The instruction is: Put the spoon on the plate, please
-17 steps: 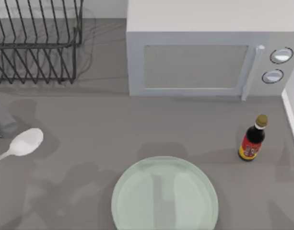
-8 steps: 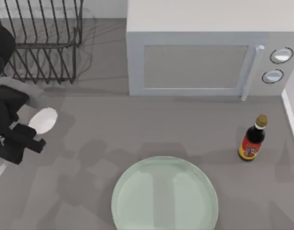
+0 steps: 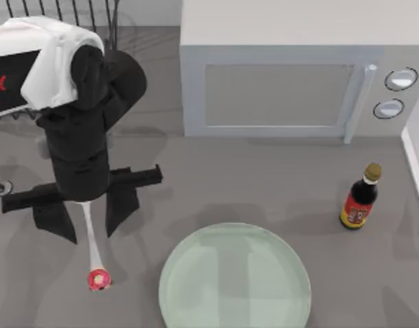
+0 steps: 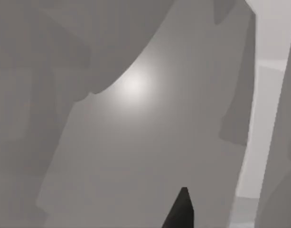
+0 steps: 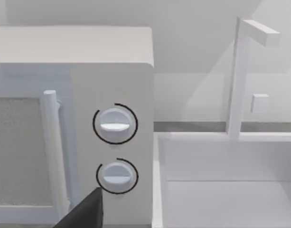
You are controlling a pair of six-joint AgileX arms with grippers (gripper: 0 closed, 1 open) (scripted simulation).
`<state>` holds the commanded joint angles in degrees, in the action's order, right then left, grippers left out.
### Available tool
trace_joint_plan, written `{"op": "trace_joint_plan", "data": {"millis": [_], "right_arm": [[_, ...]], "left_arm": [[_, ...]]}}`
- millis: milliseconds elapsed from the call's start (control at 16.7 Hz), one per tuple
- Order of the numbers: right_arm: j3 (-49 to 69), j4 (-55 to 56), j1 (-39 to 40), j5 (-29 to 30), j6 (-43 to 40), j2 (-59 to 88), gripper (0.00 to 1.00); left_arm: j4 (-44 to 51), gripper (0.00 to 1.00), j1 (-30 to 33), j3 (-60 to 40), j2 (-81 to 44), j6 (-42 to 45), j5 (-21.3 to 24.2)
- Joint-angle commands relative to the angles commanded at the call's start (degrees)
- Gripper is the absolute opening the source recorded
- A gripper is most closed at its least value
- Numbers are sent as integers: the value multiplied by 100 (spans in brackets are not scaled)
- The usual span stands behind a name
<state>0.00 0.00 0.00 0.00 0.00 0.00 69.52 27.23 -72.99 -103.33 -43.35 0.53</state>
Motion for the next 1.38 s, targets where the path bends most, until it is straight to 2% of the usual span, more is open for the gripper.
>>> {"op": "trace_joint_plan", "data": {"millis": [420,720,900,1020,1380], "right_arm": [[0,0,0,0,0,0,100],[0,0,0,0,0,0,100],[0,0,0,0,0,0,100],[0,0,0,0,0,0,100],[0,0,0,0,0,0,100]], "left_arm": [[-94,0,1535,-567,-774,-5638,30],[-396,0,2361,-855,-904,-8552,-40],[-585,0,2683,-949,-870,-9604,-102],[-672,0,2804,-978,-838,-9998,-134],[-707,0,2849,-988,-824,-10151,-148]]}}
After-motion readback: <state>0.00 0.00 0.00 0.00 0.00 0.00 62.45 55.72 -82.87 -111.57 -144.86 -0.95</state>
